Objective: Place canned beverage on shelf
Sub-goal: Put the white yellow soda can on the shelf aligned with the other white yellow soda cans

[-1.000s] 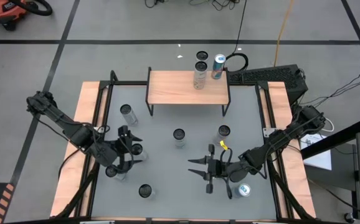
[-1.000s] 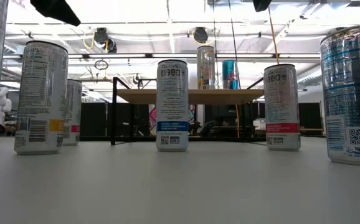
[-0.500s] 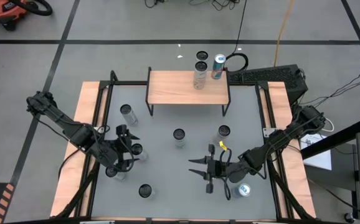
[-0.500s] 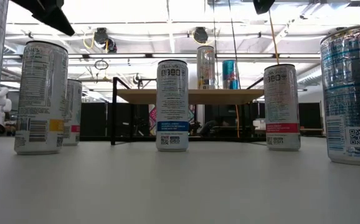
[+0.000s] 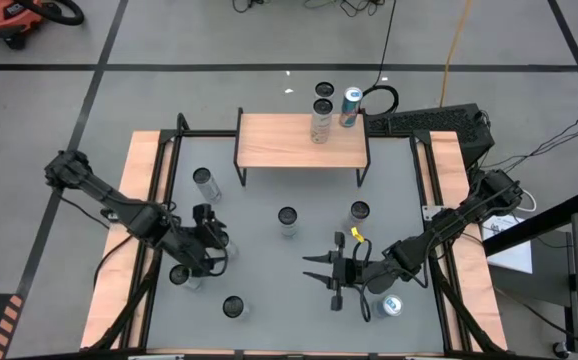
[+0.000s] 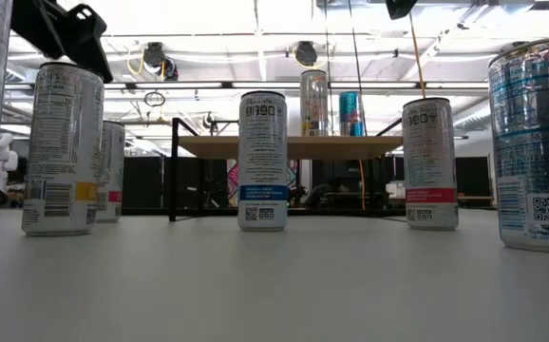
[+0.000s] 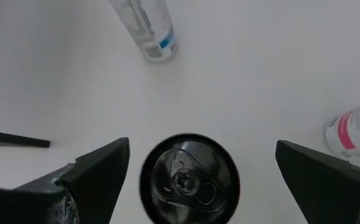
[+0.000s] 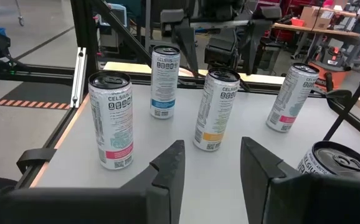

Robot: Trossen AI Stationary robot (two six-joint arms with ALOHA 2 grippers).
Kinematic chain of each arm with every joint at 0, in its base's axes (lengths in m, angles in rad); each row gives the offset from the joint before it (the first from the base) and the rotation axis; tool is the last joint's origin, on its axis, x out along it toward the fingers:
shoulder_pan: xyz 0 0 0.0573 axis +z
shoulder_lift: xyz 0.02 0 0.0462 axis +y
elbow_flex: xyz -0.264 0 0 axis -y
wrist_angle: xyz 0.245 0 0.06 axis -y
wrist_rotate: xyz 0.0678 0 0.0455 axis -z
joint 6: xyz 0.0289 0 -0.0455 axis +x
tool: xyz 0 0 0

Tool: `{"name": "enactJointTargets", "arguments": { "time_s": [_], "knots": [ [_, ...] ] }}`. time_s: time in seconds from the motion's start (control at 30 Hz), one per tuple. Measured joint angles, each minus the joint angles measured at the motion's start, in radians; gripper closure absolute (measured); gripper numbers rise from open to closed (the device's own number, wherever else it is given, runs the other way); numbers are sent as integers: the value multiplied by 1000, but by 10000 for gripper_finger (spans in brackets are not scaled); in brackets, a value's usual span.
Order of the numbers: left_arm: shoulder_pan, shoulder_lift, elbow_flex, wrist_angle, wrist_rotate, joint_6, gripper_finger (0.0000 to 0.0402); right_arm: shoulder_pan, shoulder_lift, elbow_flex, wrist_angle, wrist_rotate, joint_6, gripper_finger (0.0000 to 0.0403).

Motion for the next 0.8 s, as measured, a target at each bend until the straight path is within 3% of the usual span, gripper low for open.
{"name": "enactJointTargets", "arguments": {
  "time_s": [0.8],
  "knots": [
    [72, 132, 0, -47, 69, -6, 4, 0, 0, 0, -7, -1, -8, 314]
  ]
}}
